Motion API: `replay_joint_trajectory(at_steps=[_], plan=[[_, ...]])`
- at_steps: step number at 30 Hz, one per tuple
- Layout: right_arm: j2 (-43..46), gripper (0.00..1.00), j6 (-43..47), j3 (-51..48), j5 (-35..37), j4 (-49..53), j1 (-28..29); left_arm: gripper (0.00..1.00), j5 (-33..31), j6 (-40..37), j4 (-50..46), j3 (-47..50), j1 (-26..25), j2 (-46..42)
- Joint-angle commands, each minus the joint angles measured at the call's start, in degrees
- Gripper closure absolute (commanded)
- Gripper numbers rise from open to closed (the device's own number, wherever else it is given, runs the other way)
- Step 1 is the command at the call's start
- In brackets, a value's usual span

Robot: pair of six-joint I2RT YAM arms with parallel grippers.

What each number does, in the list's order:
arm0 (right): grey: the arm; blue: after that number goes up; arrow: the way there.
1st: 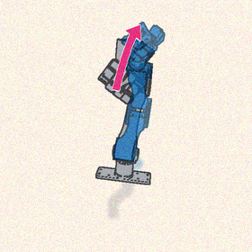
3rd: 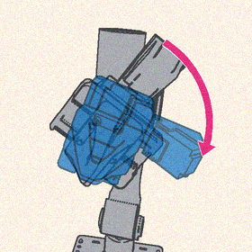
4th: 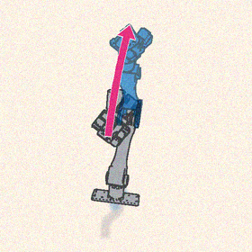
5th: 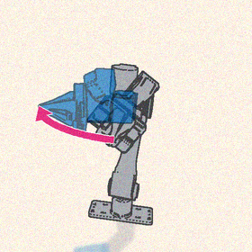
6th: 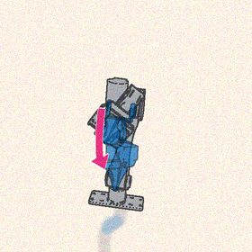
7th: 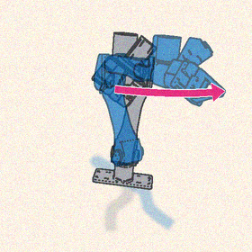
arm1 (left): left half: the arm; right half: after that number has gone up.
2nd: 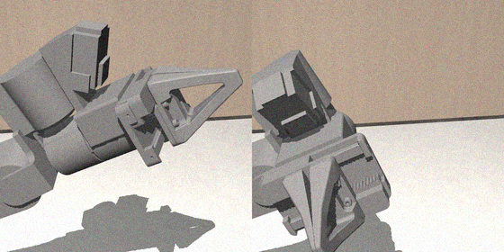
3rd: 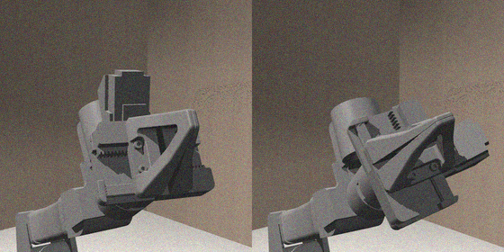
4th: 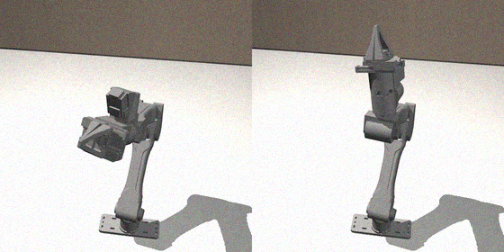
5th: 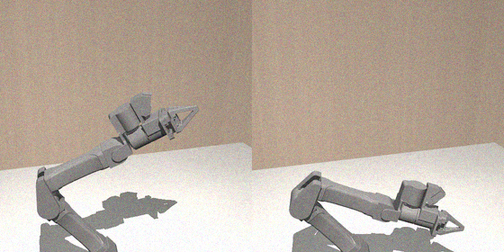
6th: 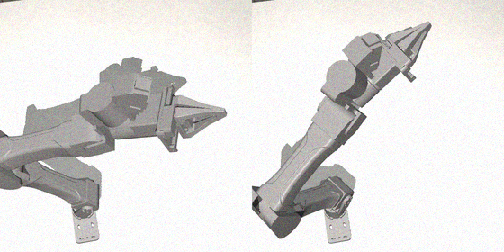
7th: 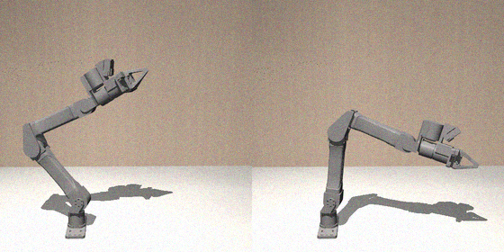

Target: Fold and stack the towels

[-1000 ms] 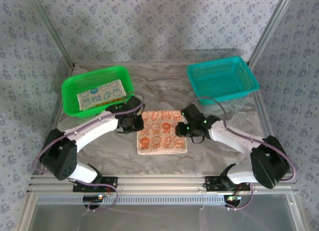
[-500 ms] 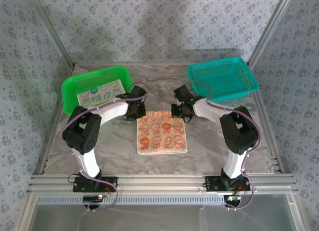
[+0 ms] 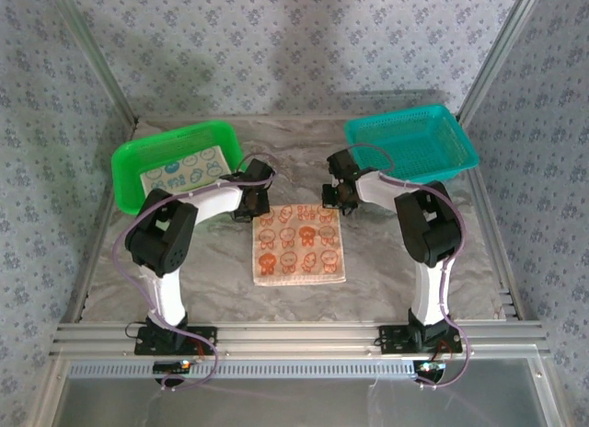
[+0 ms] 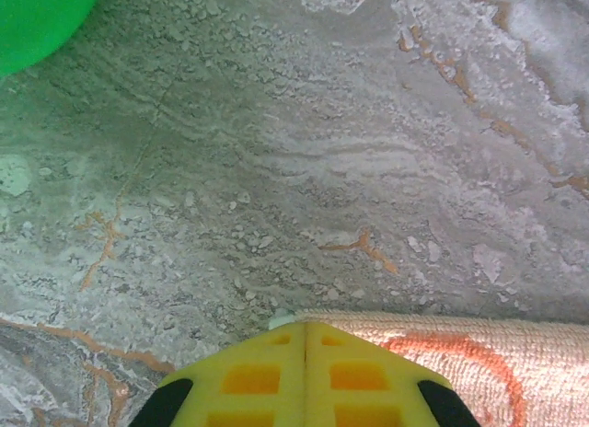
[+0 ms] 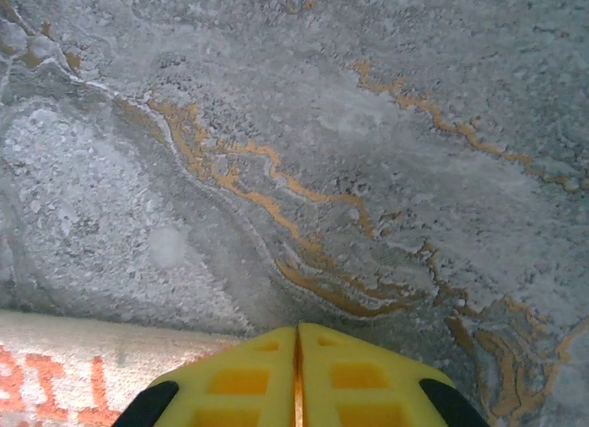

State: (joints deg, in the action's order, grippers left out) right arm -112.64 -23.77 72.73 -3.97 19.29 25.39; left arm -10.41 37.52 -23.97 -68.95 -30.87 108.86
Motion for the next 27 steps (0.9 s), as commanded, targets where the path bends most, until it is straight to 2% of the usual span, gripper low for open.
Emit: replay_joint_trajectory(at_steps=[1,7,14,17,21,27], plan=[[-0.7,0.90,2.2,-0.5,1.3,1.5,-0.9,1.00,-2.8,-0.3,-3.4,0.0,0.4,1.8],[0.3,0.89,4.2,-2.4,2.6,1.8,-2.7,1.00,-3.5,-0.9,-3.8,0.1,0.6,2.2],[5.6,0.82,5.0,0.1,2.5,3.1,-1.3,1.00,-0.5,-1.3,-5.9,-4.0,0.5,-1.4],[7.4,0.73,3.7,0.6,2.6,3.8,-0.4,0.89,0.6,-1.3,-7.1,-6.0,0.3,-2.9],[7.0,0.72,2.2,0.4,1.7,4.9,-0.4,0.80,-0.4,-2.3,-7.8,-7.0,0.3,-3.6],[5.4,0.68,1.5,-0.6,0.7,4.0,-0.9,0.78,-1.4,-3.7,-9.1,-7.2,0.5,-1.3]])
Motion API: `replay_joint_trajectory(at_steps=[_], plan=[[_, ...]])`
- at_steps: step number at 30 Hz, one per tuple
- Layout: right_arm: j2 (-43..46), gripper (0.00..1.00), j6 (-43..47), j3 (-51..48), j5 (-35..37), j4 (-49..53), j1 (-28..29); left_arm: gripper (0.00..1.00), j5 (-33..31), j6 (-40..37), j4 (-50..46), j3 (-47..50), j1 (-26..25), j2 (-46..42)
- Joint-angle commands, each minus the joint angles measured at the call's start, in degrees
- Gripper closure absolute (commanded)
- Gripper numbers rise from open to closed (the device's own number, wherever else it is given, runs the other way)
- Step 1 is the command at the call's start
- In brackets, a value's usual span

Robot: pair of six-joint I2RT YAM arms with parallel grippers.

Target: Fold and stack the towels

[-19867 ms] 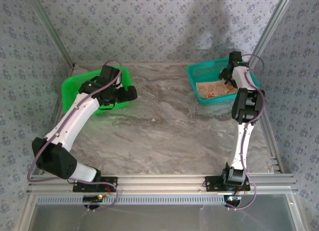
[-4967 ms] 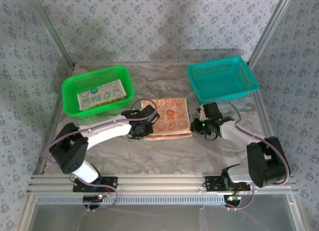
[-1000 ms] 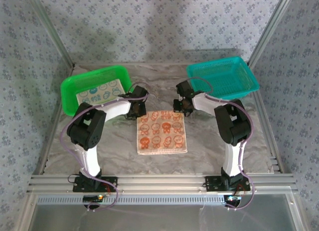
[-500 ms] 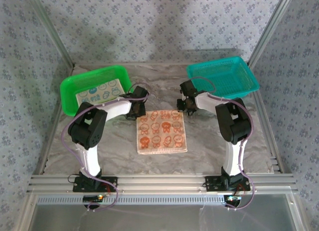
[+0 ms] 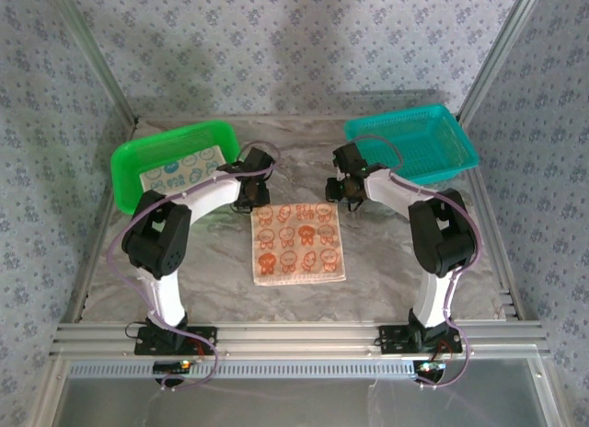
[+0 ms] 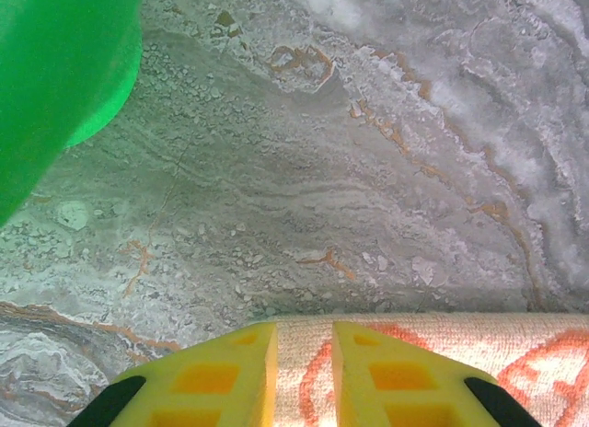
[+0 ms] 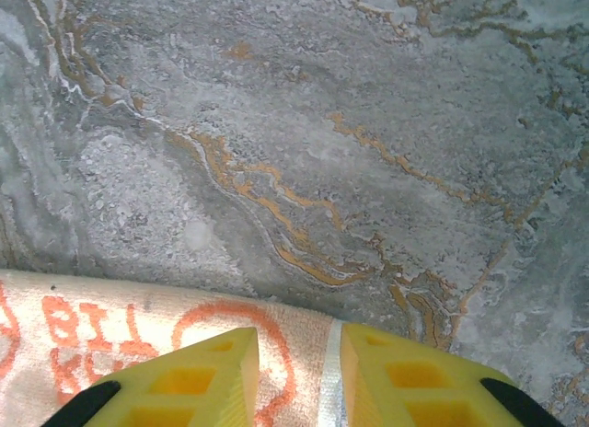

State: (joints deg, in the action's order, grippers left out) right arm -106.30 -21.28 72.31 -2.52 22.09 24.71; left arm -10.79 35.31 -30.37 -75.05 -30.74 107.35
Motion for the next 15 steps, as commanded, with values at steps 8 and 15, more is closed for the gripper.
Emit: replay_joint_trajectory(at_steps=[8,15], plan=[[-3.5,0.67,-1.2,-0.3,-2.3,0.8,-0.3,0.75,-1.1,-1.8,-1.8,-0.3,0.3,2.9],[-4.9,0.67,-1.1,-0.4,-2.4,1.4,-0.9,0.71,-1.1,-2.2,-1.3,-0.4,0.3,4.9]])
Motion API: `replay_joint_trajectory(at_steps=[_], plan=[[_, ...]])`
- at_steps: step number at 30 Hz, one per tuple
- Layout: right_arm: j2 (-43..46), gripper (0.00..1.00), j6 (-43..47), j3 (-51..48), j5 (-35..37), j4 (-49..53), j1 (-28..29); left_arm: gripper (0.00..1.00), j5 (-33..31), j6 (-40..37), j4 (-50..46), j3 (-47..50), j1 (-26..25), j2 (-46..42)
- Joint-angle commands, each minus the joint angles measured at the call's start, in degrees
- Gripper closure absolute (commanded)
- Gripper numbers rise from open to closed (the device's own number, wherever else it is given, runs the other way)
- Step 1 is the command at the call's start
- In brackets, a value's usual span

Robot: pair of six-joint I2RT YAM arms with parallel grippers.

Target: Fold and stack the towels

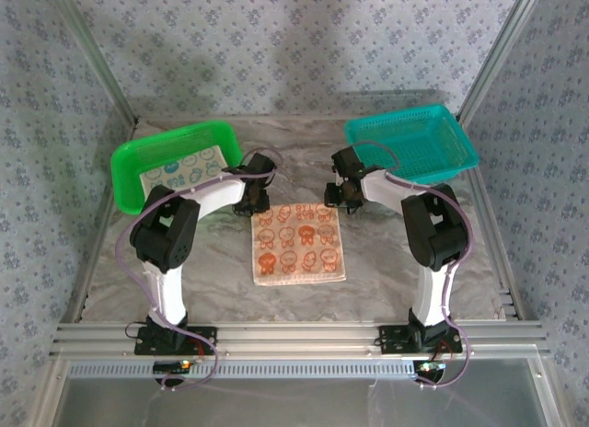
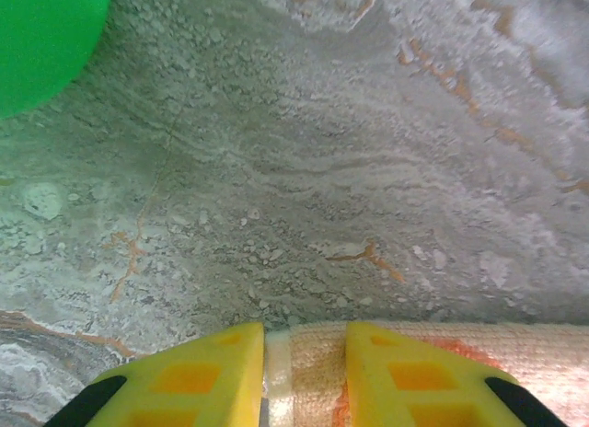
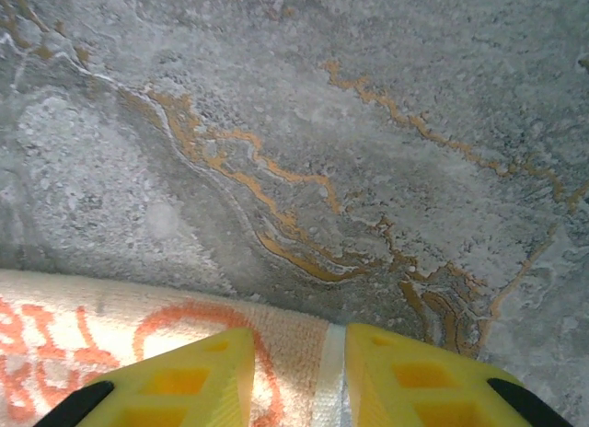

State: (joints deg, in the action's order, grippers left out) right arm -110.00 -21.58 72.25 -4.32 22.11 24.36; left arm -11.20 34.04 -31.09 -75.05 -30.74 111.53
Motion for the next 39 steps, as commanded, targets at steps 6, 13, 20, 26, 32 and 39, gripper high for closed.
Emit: replay_joint_trajectory(at_steps=[6,13,20,26,32,39], plan=[[-2.4,0.68,-0.3,-0.4,-0.8,1.3,-0.8,0.70,-1.4,-1.3,-0.4,-0.3,0.2,2.2],[-2.8,0.69,0.2,-0.5,-0.9,0.2,-0.8,0.66,-1.7,-2.0,-0.8,-0.7,0.3,3.3],[-2.6,0.82,1.0,-0.2,-1.4,-1.0,-0.6,0.79,-1.6,-2.5,-0.7,-1.1,0.3,4.1],[-0.4,1.00,1.8,-1.1,-1.2,-1.9,-0.5,1.00,-1.3,-2.3,0.2,-0.3,0.1,3.0],[3.6,1.00,3.3,-2.2,-0.6,-2.0,-0.5,1.00,-1.6,-2.2,-0.6,-0.1,0.1,-0.5],[11.7,1.00,4.4,-7.9,-1.1,-5.2,-0.3,1.00,-1.3,-2.4,1.0,2.4,-0.1,-8.8]])
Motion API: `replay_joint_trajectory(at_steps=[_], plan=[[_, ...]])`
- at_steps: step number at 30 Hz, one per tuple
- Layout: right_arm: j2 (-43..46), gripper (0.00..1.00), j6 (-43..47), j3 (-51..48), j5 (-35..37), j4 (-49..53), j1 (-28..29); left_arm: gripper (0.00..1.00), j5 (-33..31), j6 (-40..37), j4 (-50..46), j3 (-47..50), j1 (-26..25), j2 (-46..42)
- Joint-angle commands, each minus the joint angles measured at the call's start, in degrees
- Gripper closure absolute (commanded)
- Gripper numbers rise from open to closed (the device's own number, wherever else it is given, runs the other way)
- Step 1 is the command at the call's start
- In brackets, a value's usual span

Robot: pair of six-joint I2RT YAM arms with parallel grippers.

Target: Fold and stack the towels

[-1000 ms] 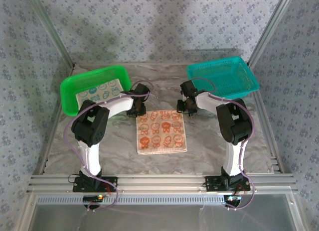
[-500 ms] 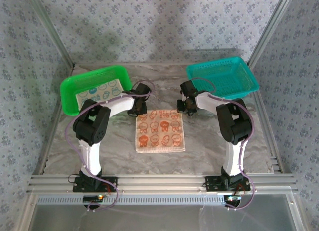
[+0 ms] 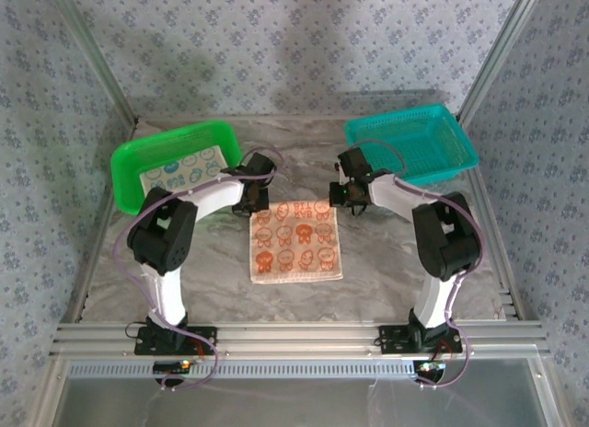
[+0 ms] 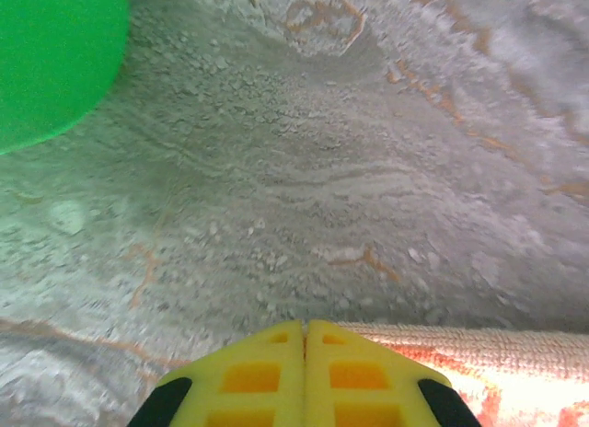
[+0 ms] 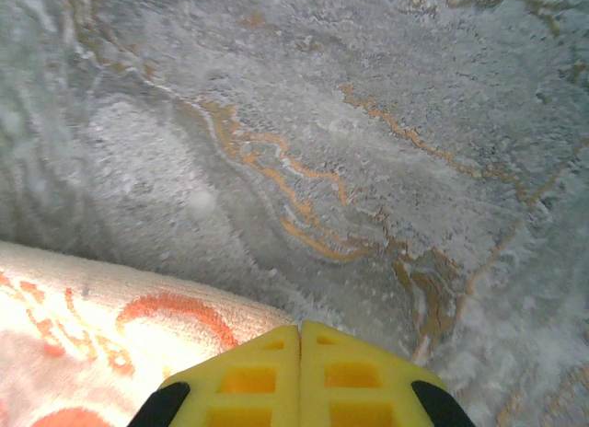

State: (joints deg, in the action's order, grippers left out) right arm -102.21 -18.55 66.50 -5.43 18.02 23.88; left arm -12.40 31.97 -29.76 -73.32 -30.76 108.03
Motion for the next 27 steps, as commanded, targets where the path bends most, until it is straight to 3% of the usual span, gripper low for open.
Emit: replay_joint_trajectory(at_steps=[1,14,27], plan=[[4.9,1.00,1.4,-2.9,0.0,-1.4,0.3,1.00,-0.1,-0.2,-0.1,1.3,-0.1,-6.2],[17.6,1.00,4.5,-16.4,2.9,-8.9,5.3,1.00,-3.1,-0.2,16.1,20.2,-3.8,-21.7],[31.0,1.00,1.9,-32.3,12.7,-15.0,14.2,1.00,-14.6,2.4,27.0,38.9,-16.1,-36.5]])
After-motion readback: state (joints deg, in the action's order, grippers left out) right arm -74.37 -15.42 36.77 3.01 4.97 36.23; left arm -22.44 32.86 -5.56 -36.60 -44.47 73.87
